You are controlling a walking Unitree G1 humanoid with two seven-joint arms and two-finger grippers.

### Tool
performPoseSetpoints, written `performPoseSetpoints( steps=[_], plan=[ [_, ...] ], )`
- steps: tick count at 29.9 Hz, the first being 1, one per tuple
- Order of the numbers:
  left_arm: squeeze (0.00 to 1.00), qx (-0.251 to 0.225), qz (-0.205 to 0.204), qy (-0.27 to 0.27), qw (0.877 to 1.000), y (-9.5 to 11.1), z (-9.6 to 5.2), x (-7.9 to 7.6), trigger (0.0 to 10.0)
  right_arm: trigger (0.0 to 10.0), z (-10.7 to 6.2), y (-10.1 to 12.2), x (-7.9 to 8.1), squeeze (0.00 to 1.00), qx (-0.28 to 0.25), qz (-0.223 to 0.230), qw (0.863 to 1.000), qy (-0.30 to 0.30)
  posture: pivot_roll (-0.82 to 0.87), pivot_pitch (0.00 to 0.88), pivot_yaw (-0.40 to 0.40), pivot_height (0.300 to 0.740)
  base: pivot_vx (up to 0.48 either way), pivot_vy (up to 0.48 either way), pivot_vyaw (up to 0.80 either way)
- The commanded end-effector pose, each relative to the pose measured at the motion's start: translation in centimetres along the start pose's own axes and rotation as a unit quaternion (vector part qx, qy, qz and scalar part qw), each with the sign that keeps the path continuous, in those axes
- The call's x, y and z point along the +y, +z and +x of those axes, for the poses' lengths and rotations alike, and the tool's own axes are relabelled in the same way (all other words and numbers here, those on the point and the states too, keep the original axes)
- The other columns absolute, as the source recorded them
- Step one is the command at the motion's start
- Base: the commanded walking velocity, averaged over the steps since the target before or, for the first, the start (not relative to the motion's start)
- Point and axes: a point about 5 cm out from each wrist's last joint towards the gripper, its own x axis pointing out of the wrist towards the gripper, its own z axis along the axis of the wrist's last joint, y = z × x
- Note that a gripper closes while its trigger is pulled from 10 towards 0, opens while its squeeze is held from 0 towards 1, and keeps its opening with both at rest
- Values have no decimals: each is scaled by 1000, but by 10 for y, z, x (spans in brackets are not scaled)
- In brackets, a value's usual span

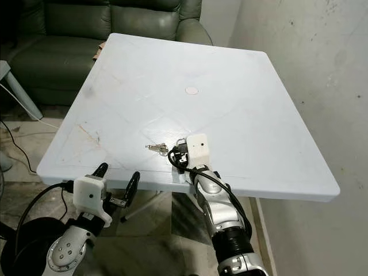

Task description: Hang keys on a hook

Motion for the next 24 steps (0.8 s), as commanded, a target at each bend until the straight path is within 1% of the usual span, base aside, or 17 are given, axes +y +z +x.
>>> performPoseSetpoints(
  steps=[1,2,3,4,6,8,10,11,12,13,14,16,18,19,22,23,24],
  plan=[
    [0,2,2,0,1000,1,-2,-1,10000,7804,-1,-5,2,0,13,1,1000,3,60,138,-102,732,0,0,0],
    [0,3,2,1,1000,1,-2,-1,10000,8039,-1,-5,2,0,13,1,1000,3,61,139,-102,732,0,0,0],
    [0,3,2,1,1000,1,-2,-1,10000,8039,-1,-5,2,0,13,1,1000,3,61,139,-102,732,0,0,0],
    [0,3,3,1,1000,1,-2,-1,10000,7725,-1,-5,3,0,13,1,1000,4,63,141,-102,732,0,0,0],
    [0,5,3,3,1000,1,-3,-1,10000,7922,0,-6,4,0,15,1,1000,4,63,141,-102,732,0,0,0],
    [0,5,3,4,1000,1,-4,-1,10000,7608,0,-5,4,0,15,2,1000,4,65,143,-102,732,0,0,0],
    [0,5,4,4,1000,2,-4,-1,10000,6588,0,-5,4,0,15,3,1000,3,65,144,-103,732,0,0,0],
    [0,5,5,5,1000,2,-4,-1,10000,4627,0,-4,5,0,14,4,1000,2,66,145,-103,732,0,0,0],
    [0,5,5,5,1000,2,-4,0,10000,4627,0,-4,5,0,14,4,1000,2,66,145,-103,732,0,0,0],
    [0,6,5,6,1000,2,-4,0,10000,4392,1,-4,5,0,14,5,1000,2,66,145,-103,732,0,0,0],
    [0,6,5,6,1000,2,-4,0,10000,3569,1,-4,5,0,12,5,1000,1,67,146,-103,732,0,0,0],
    [0,6,5,7,1000,2,-4,0,10000,3569,1,-3,6,0,10,6,1000,1,67,146,-103,732,0,0,0],
    [0,6,5,7,1000,2,-4,0,10000,3804,2,-2,6,0,10,6,1000,-1,67,147,-104,732,0,0,0],
    [0,6,6,8,1000,2,-4,0,10000,4235,3,-1,6,0,9,6,1000,-3,68,147,-103,732,0,0,0],
    [0,5,6,8,1000,2,-3,0,10000,4353,3,0,6,0,8,5,1000,-4,68,147,-104,732,0,0,0],
    [0,5,6,9,1000,3,-3,0,10000,6510,4,0,6,0,9,6,1000,-5,69,148,-104,732,0,0,0],
    [0,5,6,9,1000,3,-3,0,10000,6510,4,1,6,0,8,9,1000,-6,69,150,-104,732,0,0,0]
  ],
)
